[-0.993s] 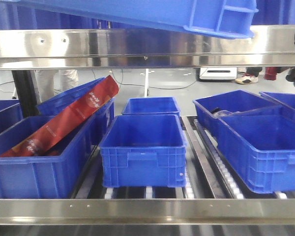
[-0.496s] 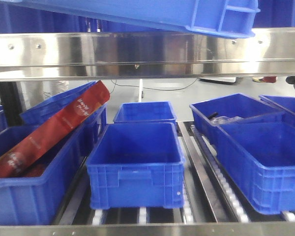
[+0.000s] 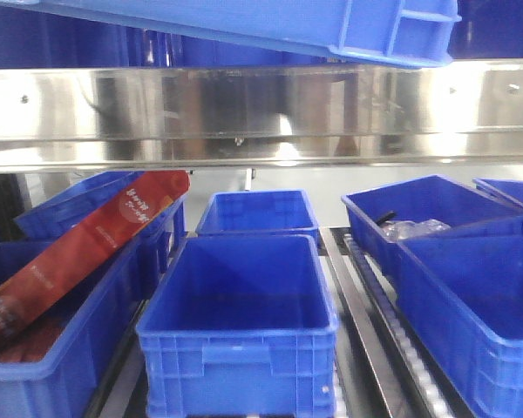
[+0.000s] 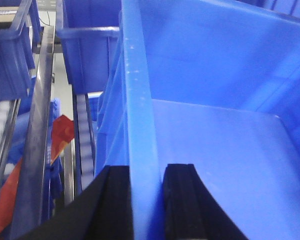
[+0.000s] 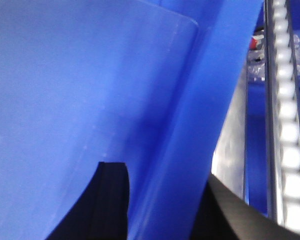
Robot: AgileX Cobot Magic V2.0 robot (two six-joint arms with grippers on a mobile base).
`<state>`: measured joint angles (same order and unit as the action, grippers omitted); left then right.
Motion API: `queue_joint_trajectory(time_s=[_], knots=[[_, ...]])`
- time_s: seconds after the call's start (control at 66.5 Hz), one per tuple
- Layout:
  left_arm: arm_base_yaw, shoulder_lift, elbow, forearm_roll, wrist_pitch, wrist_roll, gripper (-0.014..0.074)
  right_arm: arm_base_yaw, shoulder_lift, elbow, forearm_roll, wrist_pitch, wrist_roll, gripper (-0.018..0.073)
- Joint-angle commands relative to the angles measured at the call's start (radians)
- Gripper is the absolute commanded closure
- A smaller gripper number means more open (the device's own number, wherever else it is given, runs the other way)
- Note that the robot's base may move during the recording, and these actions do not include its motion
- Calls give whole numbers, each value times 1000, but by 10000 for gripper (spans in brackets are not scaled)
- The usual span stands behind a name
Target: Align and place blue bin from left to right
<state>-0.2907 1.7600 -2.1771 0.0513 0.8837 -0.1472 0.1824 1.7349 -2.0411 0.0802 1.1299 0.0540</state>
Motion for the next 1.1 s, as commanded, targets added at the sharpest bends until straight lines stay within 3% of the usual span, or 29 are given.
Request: queue_joint_trajectory(time_s=[0.0,1.083], knots=[[-7,-28,-19,-37,-96,4,708,-1,-12,-14,-4,-68,18,629],[-7,-28,-19,-37,-96,4,708,-1,-12,-14,-4,-68,18,629]])
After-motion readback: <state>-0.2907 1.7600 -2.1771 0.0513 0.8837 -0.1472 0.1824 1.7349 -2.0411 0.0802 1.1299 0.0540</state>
